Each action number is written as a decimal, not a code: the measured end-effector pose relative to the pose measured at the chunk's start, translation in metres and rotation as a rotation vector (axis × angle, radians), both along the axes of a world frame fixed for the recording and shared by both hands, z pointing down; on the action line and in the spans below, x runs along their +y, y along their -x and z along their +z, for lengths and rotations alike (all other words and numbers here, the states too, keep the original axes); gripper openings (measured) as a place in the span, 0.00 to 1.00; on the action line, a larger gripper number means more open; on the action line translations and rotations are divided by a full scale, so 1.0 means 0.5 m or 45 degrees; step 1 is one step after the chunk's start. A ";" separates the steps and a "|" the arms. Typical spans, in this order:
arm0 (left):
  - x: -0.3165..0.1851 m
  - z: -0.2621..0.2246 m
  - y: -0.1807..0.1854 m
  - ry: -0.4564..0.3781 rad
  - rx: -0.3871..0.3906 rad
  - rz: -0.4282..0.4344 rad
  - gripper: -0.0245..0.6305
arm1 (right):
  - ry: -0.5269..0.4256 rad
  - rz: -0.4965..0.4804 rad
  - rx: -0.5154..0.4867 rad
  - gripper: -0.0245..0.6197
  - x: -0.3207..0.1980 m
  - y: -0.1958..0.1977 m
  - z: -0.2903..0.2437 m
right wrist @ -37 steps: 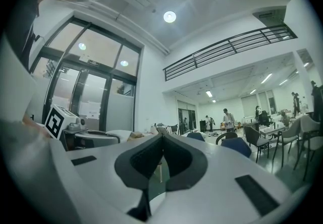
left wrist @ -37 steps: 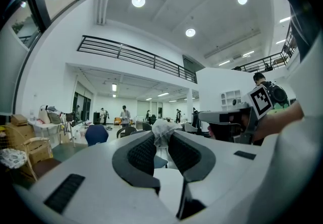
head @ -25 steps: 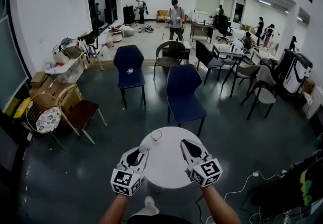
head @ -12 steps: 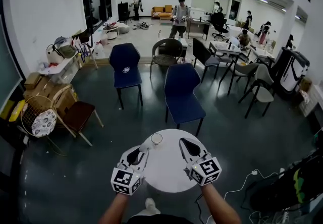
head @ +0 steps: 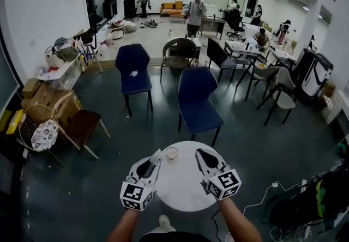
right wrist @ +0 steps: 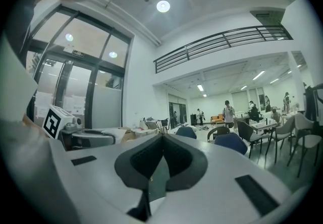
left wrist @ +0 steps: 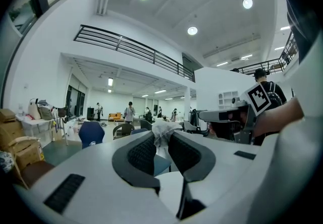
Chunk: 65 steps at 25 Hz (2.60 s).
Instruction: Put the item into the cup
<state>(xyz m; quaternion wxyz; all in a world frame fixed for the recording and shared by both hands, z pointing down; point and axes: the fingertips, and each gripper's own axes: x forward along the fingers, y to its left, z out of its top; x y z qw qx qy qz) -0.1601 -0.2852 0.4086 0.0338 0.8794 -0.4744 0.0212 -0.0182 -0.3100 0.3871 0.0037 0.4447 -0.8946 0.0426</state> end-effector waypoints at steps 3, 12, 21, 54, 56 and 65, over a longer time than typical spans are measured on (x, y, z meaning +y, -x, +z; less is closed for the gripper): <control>-0.037 0.007 0.027 0.011 0.003 0.008 0.16 | 0.012 0.008 -0.016 0.06 -0.035 0.026 0.005; -0.106 0.018 0.049 0.039 0.010 0.069 0.17 | 0.027 0.052 -0.011 0.06 -0.102 0.053 0.011; -0.148 0.069 0.058 0.074 0.003 0.117 0.16 | 0.042 0.095 -0.001 0.06 -0.135 0.061 0.044; -0.429 0.454 -0.065 0.311 -0.154 0.181 0.17 | 0.219 -0.013 0.056 0.06 -0.396 0.005 0.377; -0.449 0.486 -0.068 0.331 -0.157 0.169 0.17 | 0.231 -0.024 0.062 0.06 -0.406 0.006 0.403; -0.504 0.617 -0.089 0.395 -0.247 0.252 0.17 | 0.289 -0.047 0.081 0.06 -0.446 0.004 0.507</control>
